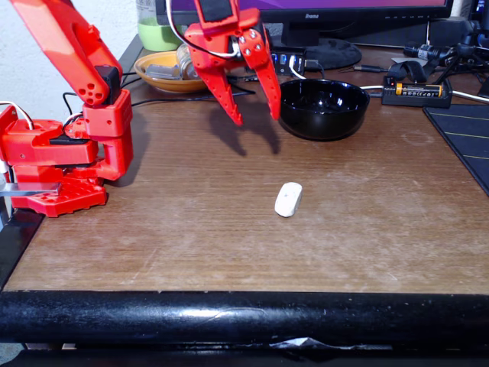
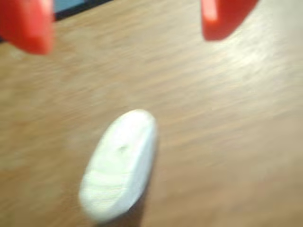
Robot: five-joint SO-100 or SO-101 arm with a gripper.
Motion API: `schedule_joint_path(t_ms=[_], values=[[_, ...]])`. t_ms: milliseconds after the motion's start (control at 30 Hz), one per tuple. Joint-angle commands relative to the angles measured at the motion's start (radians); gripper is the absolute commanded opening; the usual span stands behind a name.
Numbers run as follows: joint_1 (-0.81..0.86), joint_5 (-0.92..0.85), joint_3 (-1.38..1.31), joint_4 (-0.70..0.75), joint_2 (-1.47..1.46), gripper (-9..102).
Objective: Ramasse la gomme et mets-la dans le bol.
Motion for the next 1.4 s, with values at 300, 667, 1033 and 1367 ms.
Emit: schedule_joint_path(t_ms=[300,667,1033,1367], values=[[0.114,-0.110,-0.170,-0.002,-0.121,25],[0.066,-0.130,-0.103,-0.067,-0.265,24],[0.063,-0.152,-0.049,-0.109,-0.308,25],[0.081,-0.181,-0.132,-0.152,-0.330,29]])
